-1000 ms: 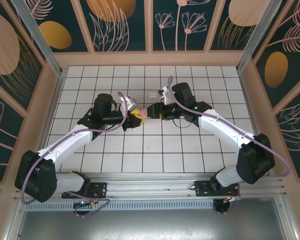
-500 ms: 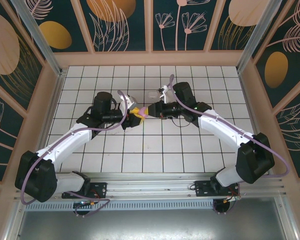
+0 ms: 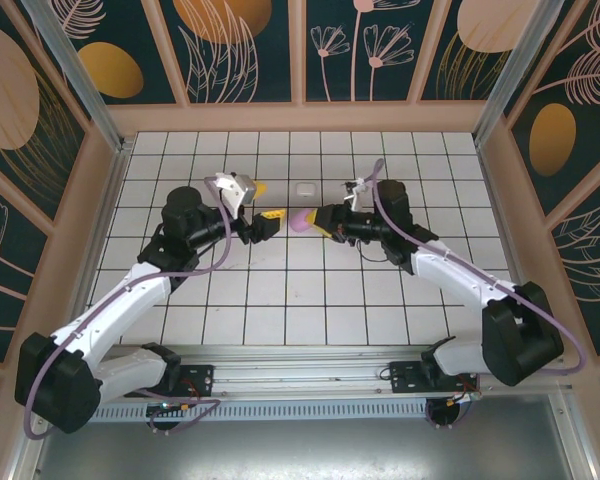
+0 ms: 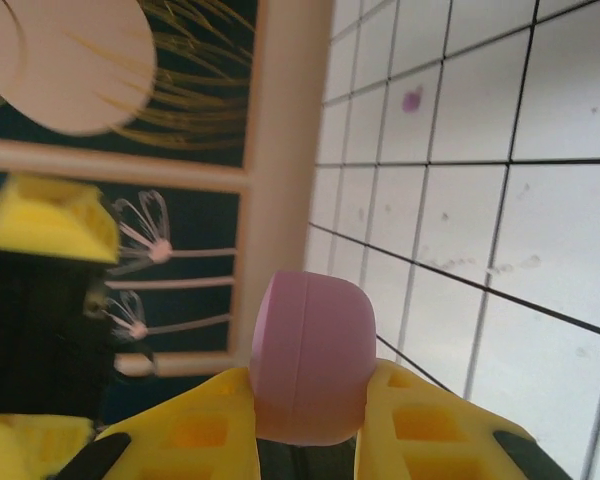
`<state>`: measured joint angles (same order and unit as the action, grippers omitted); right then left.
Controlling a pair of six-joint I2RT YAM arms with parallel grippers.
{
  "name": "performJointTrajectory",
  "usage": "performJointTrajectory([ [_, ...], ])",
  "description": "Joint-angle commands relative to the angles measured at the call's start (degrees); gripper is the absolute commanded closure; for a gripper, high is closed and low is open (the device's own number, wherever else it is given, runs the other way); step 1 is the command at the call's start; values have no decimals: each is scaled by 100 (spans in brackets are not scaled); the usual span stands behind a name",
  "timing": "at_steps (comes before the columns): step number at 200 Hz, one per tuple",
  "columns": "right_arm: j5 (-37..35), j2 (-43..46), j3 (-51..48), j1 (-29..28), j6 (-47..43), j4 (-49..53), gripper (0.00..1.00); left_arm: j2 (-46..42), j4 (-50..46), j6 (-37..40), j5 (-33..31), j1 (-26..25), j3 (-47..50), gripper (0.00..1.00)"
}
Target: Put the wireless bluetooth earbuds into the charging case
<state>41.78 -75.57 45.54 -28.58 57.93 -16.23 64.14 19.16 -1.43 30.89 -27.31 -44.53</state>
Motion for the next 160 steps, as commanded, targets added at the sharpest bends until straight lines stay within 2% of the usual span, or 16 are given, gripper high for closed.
performJointTrajectory([
  [1,-35,249,-308,93,1008,-1310,84,-227,1346,-640,27,59,573,20],
  [30,77,199,-461,89,1495,-1862,84,-351,2923,-1520,399,59,1261,19],
  [45,76,209,-543,66,1753,-2142,85,-235,3349,-1808,547,59,1413,18],
  [99,-11,293,-468,-172,1904,-2186,85,731,3789,-2133,1477,59,1108,23],
  [137,-55,366,-397,-245,1941,-2130,85,1183,3990,-2079,1586,52,933,30],
  [160,-65,411,-343,-245,1961,-2091,85,1352,3773,-1924,1532,50,795,36],
])
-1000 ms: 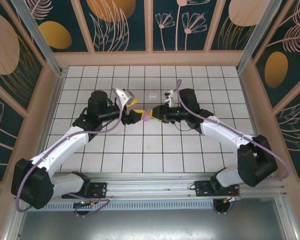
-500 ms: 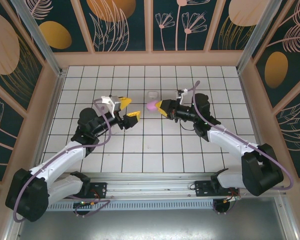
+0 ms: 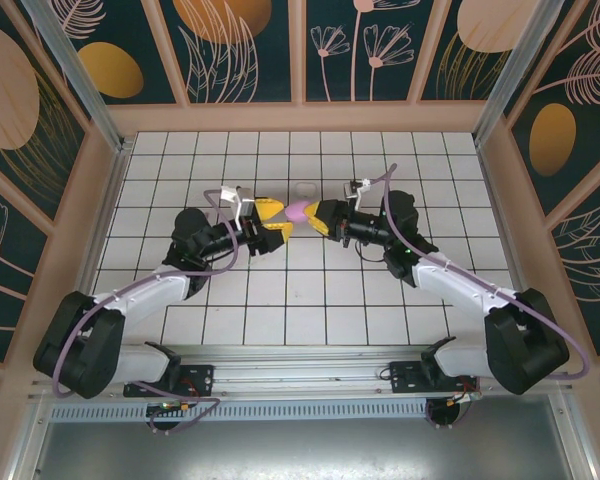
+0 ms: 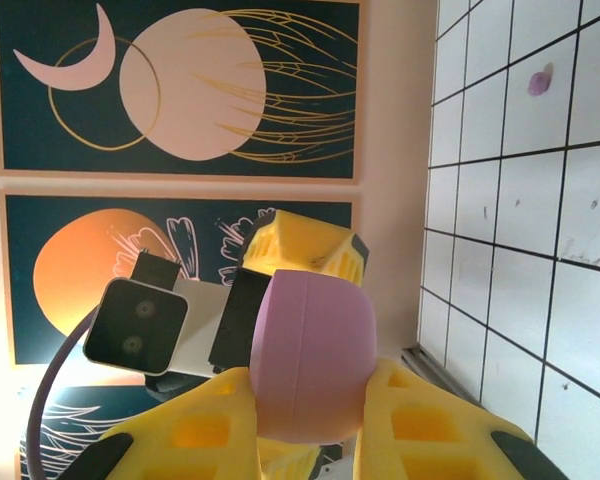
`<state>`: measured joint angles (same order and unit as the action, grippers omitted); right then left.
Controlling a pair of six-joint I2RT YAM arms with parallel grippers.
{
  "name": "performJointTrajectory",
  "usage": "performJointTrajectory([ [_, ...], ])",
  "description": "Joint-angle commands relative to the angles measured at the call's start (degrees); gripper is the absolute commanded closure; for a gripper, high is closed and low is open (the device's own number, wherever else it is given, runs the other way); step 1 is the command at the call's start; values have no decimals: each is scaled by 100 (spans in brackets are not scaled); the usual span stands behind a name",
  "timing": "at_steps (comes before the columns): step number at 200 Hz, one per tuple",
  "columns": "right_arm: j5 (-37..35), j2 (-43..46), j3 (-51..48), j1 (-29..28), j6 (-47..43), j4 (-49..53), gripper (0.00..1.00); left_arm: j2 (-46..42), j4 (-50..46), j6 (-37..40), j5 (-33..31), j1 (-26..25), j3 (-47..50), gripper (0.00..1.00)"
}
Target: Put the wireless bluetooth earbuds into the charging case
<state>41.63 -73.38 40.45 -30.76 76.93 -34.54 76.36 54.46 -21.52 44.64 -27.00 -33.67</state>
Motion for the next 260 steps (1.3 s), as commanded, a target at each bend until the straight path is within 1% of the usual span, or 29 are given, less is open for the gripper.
performJointTrajectory([
  [1,-49,193,175,-26,61,-257,85,136,233,94,154,20,-295,36],
  [14,-31,202,222,-26,18,-171,85,221,25,178,157,15,-395,39],
  [46,-14,211,235,-26,-14,-67,85,377,91,209,233,-39,-504,44],
  [98,-5,175,305,-26,-2,-66,85,540,67,343,291,-147,-598,43],
  [127,-5,175,320,-26,-2,-52,85,556,-274,523,326,-161,-717,49],
  [167,-13,175,319,-26,-3,-53,85,516,-496,708,293,-175,-737,47],
  [194,-5,189,298,-24,-2,-52,85,492,-563,743,283,-178,-764,54],
  [214,-5,197,293,-26,-4,-37,85,487,-585,747,294,-174,-784,64],
  [260,-5,210,253,-26,-36,11,82,437,-585,719,256,-175,-792,66],
])
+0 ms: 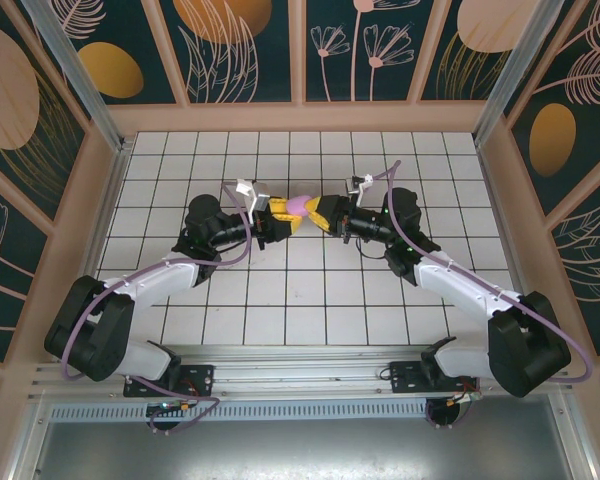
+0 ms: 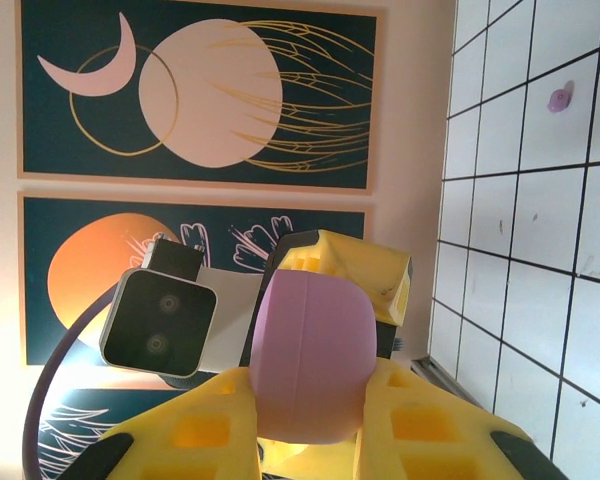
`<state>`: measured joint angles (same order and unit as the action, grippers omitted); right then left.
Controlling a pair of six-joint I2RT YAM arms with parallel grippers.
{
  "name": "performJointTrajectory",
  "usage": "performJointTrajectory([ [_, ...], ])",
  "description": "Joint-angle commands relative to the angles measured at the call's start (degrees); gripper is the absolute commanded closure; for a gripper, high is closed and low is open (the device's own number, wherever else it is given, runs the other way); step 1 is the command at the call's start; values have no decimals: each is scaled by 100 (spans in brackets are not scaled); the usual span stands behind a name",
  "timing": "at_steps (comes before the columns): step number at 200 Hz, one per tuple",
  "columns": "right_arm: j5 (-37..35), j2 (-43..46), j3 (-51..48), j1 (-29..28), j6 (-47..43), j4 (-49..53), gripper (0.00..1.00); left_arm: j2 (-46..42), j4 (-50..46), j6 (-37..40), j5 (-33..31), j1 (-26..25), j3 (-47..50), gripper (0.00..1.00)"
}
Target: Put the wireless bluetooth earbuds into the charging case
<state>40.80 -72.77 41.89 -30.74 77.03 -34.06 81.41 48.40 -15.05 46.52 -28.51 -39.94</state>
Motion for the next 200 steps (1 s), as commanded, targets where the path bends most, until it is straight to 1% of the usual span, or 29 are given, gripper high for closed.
performJointTrajectory([
  [1,78,149,109,-28,-48,-34,82,-66,20,72,72,-23,-164,66],
  [20,70,156,101,-28,-90,16,81,-98,35,29,84,-23,-166,64],
  [25,61,153,87,-28,-92,15,81,-103,50,20,88,-23,-163,63],
  [45,60,156,87,-28,-102,18,81,-121,136,-72,77,-21,-143,50],
  [60,60,152,87,-28,-101,19,81,-109,141,-65,74,-23,-157,49],
  [91,65,159,105,-28,-101,18,81,-68,130,-72,106,-28,-163,53],
  [123,69,167,106,-28,-83,12,80,-39,31,-52,142,-25,-205,66],
  [138,64,189,109,-28,-107,24,73,-62,-103,12,129,-22,-231,68],
  [163,-2,353,111,4,-290,93,52,-197,-517,204,61,-30,-273,70],
  [175,-98,575,112,104,-483,238,44,-306,-789,314,10,-23,-287,72],
  [182,-155,680,145,154,-609,380,42,-378,-967,371,-15,-19,-286,72],
  [189,-272,868,231,221,-921,705,41,-458,-1145,440,-36,-23,-295,73],
  [200,-538,1144,470,253,-1601,1477,41,-601,-1428,530,-70,-24,-299,74],
])
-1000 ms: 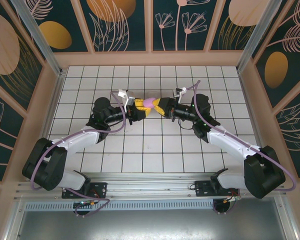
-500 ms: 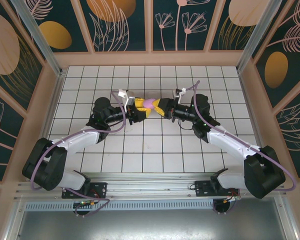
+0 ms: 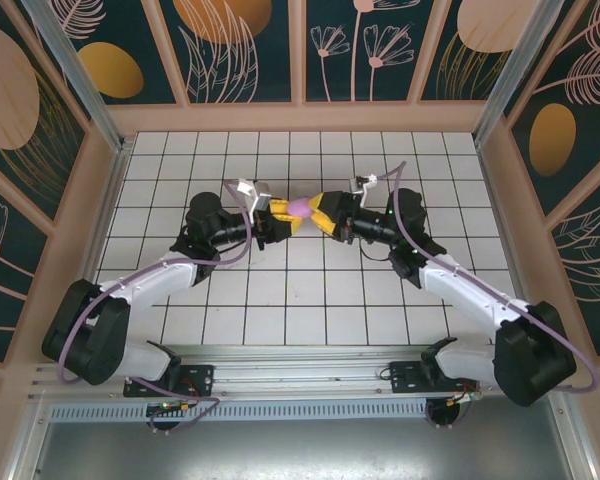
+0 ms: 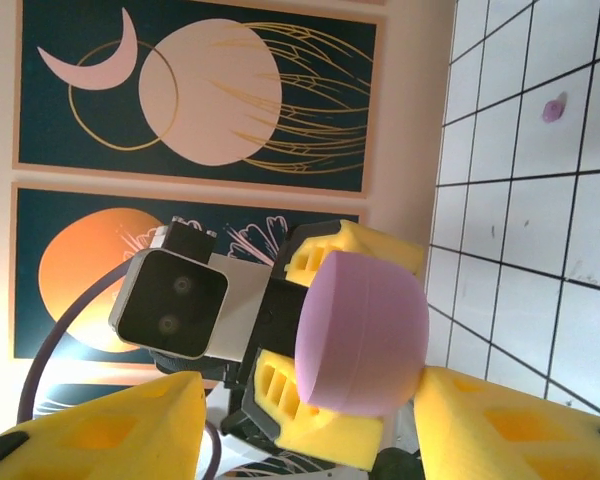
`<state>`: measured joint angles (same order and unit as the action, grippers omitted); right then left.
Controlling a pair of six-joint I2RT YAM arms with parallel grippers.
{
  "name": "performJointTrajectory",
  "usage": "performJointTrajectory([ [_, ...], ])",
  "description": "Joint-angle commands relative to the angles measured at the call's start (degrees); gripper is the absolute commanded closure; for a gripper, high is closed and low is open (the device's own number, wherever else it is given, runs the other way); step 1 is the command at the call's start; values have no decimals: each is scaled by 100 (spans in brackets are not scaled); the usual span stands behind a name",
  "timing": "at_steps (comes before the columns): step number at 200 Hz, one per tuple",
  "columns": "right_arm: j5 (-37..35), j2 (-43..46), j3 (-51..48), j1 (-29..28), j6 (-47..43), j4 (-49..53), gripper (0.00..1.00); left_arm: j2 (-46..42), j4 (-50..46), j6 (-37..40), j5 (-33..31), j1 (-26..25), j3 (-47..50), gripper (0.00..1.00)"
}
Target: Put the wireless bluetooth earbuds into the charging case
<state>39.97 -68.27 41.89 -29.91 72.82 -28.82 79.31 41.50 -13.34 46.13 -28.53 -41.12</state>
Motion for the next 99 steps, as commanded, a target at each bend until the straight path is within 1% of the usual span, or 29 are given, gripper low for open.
performJointTrajectory([
  [1,-499,711,505,174,-1251,1052,40,-404,-765,363,-28,-17,-179,74],
  [5,-676,824,662,170,-1630,1465,40,-449,-871,395,-43,-20,-185,74],
  [7,-706,850,693,165,-1696,1536,40,-475,-922,407,-45,-21,-185,74],
  [25,-1336,1103,1221,7,-3194,2845,40,-696,-1444,529,-26,-20,-238,74],
  [42,-1395,1167,1541,-111,-4394,3476,40,-886,-1936,631,52,-6,-304,75],
  [51,-1380,1138,1680,-332,-4943,3784,40,-978,-2169,693,118,-12,-347,74],
  [81,-1469,862,2010,-889,-6101,4505,40,-1250,-2680,815,304,-13,-396,75],
  [99,-1488,687,2057,-1130,-6419,4630,39,-1370,-2848,848,362,-13,-397,75],
])
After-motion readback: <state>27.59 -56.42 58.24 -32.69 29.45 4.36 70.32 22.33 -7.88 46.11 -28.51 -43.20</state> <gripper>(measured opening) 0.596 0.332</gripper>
